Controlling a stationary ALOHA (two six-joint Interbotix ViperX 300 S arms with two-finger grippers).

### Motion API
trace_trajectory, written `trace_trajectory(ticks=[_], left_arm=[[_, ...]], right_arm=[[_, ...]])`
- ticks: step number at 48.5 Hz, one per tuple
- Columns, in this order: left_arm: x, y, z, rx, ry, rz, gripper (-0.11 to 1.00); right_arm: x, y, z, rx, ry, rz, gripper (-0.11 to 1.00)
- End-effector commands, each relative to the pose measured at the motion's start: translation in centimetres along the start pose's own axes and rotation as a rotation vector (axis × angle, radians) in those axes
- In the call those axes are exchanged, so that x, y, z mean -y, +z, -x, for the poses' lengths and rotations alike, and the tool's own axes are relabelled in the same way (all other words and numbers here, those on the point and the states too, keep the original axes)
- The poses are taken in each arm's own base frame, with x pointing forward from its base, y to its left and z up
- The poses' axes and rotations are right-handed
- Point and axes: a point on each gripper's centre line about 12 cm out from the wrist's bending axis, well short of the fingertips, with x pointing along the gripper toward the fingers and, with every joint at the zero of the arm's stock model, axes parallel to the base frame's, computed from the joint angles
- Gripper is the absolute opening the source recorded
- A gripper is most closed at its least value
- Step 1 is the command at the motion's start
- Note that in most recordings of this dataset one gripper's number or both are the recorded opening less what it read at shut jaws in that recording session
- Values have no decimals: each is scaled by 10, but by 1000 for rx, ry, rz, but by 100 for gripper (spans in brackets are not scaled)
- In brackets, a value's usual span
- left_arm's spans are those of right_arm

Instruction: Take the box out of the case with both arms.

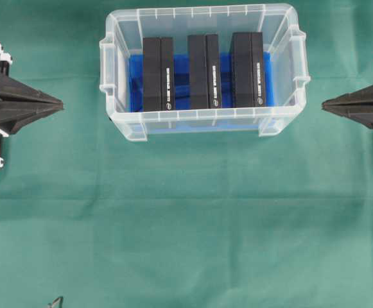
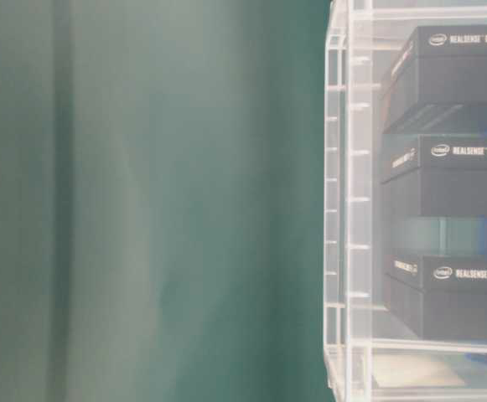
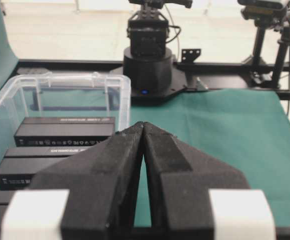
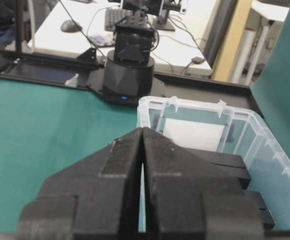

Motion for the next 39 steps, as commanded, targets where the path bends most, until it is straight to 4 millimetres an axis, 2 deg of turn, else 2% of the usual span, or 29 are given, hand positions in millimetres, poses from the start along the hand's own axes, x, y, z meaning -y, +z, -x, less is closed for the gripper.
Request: trace_trajectory(ticks=[1, 11, 15, 33, 39], left_arm=[[1, 8, -3, -5, -9, -19, 0], [1, 23, -6, -9, -9, -11, 0], [1, 40, -9, 28, -9, 1, 0], [1, 130, -26, 63, -6, 31, 0], [1, 158, -32, 46, -2, 33, 0]], right_arm=[[0, 7, -2, 15, 2, -9, 0], [0, 15, -7, -68, 0, -67, 0], [0, 30, -10, -69, -2, -112, 0], [9, 141, -20, -6, -43, -142, 0], [9, 169, -24, -35, -45, -143, 0]])
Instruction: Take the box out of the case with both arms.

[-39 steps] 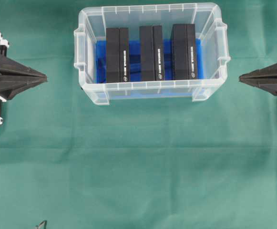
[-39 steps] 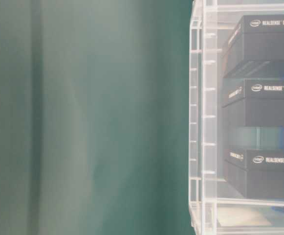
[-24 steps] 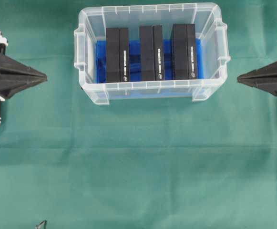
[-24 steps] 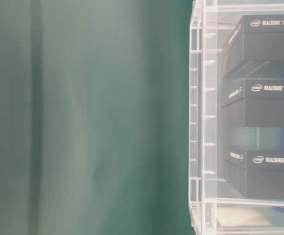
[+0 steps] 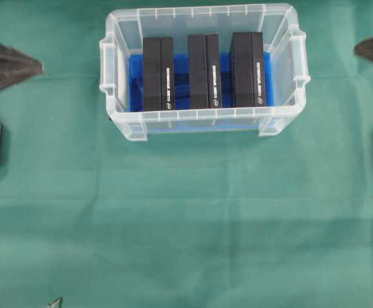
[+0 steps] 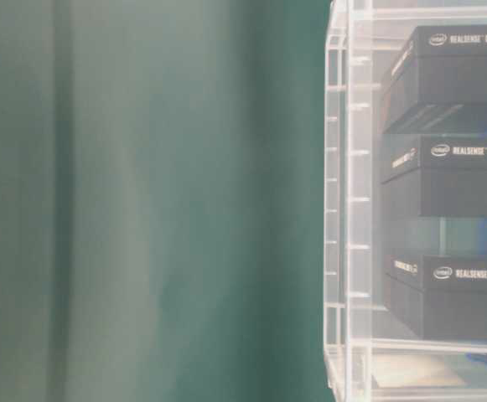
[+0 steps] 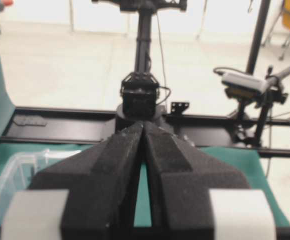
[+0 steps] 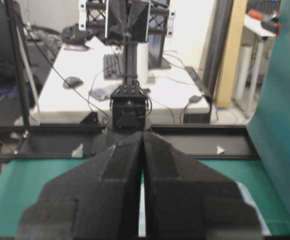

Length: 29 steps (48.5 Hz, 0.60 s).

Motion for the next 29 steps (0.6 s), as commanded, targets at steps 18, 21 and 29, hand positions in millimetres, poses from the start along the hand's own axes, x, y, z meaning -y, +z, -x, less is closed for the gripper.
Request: trace_trajectory(ticks=[18, 21, 29], left_arm=[[2, 51, -15, 8, 0, -1, 0], [2, 50, -15, -8, 1, 2, 0], [1, 34, -14, -173, 12, 28, 0]], right_arm=[[-5, 45, -5, -80, -15, -3, 0], [-5, 39, -2, -135, -24, -6, 0], [-2, 23, 4, -314, -56, -43, 0]])
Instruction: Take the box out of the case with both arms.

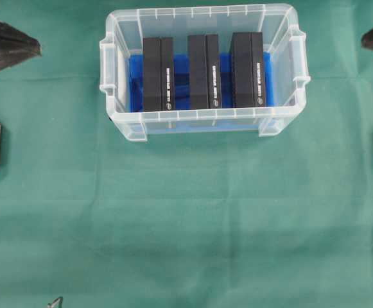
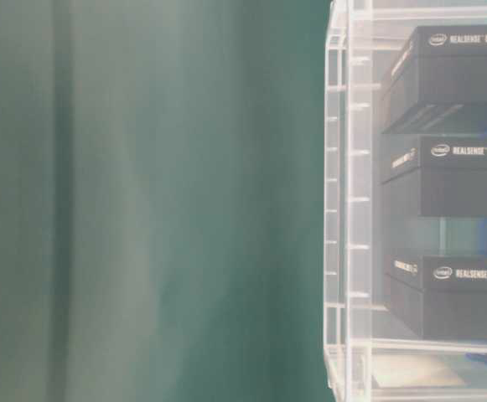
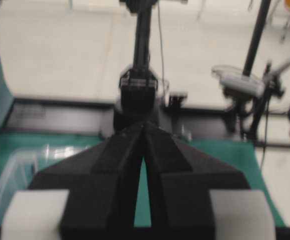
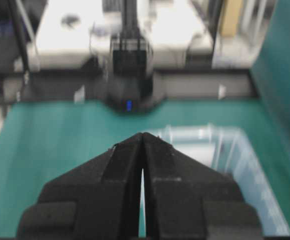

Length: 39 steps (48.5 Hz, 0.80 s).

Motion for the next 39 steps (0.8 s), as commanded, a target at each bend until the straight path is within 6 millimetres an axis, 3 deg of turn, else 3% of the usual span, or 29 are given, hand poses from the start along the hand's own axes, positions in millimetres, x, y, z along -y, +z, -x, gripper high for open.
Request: trace_trajectory(ticks=[1, 9, 24, 29, 39], left_arm=[[1, 0, 1, -81, 4, 6, 0], [3, -15, 8, -343, 14, 41, 0], [8, -50, 28, -874, 102, 162, 0], [11, -58, 31, -970, 110, 164, 0], [12, -59, 29, -980, 118, 179, 0]], right_arm=[[0, -1, 5, -84, -16, -25, 0], [6, -31, 6, -396, -93, -116, 0], [14, -79, 29, -959, -285, -217, 0], [15, -85, 34, -1045, -317, -221, 0], [15, -86, 36, -1065, -325, -222, 0]])
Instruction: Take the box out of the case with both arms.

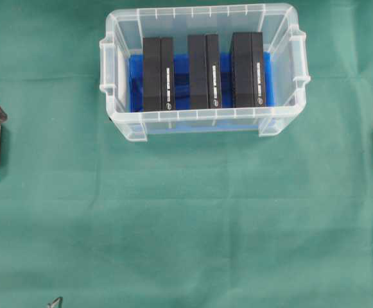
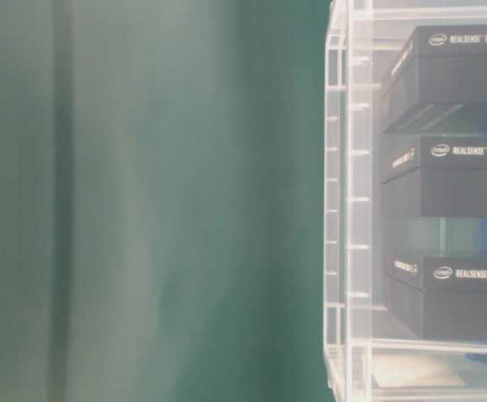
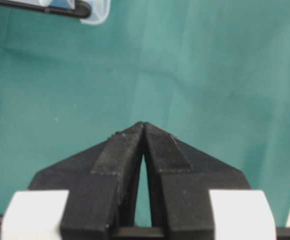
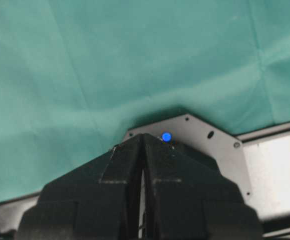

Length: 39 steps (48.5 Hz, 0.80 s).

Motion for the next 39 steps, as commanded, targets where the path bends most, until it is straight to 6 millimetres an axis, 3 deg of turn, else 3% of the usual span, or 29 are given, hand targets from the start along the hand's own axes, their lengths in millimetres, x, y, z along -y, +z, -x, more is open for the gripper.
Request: trace_trajectory(ticks=[1, 11, 19, 39], left_arm=[[2, 5, 5, 17, -7, 7, 0], [3, 5, 4, 3, -6, 63, 0], [3, 5, 4, 3, -6, 222, 0], [0, 0, 3, -31, 47, 1047, 0]], right_arm=[[0, 1, 7, 16, 5, -5, 0], [-1, 2, 7, 15, 5, -6, 0], [-1, 4, 5, 7, 0, -85, 0], [-1, 14, -5, -8, -49, -858, 0]])
